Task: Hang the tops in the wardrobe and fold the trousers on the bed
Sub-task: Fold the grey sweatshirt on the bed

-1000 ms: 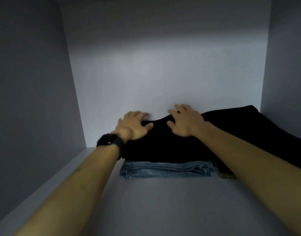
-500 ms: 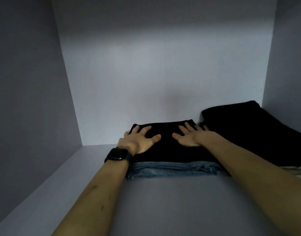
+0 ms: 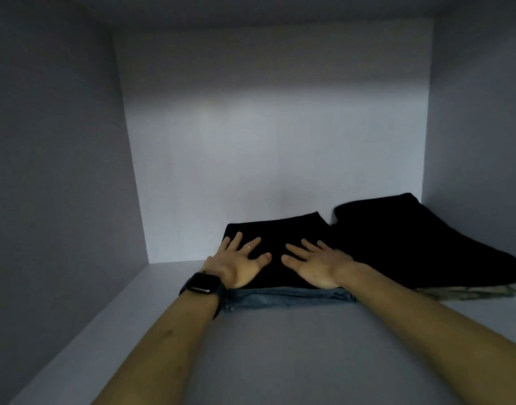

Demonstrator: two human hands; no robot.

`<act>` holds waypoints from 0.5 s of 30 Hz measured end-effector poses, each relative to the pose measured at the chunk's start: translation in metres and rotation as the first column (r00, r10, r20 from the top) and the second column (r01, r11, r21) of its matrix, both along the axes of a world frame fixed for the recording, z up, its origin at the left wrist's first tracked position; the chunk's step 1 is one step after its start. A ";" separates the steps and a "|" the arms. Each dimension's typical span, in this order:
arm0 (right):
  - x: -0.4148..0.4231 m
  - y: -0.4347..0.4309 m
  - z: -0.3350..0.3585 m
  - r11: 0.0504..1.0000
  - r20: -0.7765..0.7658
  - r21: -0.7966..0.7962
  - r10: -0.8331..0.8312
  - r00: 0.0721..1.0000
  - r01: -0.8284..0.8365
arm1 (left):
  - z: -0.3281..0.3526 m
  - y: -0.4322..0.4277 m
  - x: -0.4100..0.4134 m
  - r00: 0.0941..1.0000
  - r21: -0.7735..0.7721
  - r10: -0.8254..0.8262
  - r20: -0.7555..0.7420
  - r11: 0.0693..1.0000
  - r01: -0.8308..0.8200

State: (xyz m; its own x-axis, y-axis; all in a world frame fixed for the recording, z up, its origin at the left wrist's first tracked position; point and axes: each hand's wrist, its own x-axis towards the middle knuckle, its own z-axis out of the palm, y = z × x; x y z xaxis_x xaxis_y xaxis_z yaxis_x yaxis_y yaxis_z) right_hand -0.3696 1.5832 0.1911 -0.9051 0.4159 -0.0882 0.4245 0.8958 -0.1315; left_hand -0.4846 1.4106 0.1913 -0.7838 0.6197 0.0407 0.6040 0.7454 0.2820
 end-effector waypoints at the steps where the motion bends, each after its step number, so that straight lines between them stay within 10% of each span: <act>1: 0.002 -0.003 -0.002 1.000 -0.019 0.009 -0.005 1.000 0.005 | 0.001 0.001 0.002 1.000 -0.018 0.006 -0.007 1.000 -0.007; 15: 0.136 -0.080 0.037 0.960 -0.253 0.108 0.277 0.927 -0.258 | 0.013 -0.114 0.161 0.961 0.053 0.127 -0.244 0.992 -0.118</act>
State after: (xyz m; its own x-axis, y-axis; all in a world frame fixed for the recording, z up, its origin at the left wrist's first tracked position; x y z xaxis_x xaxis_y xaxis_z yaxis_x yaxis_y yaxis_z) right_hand -0.2336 1.5032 0.2277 -0.9701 0.1515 0.1895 0.1266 0.9824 -0.1373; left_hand -0.3241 1.2962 0.2045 -0.8165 0.5139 0.2632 0.5629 0.8099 0.1648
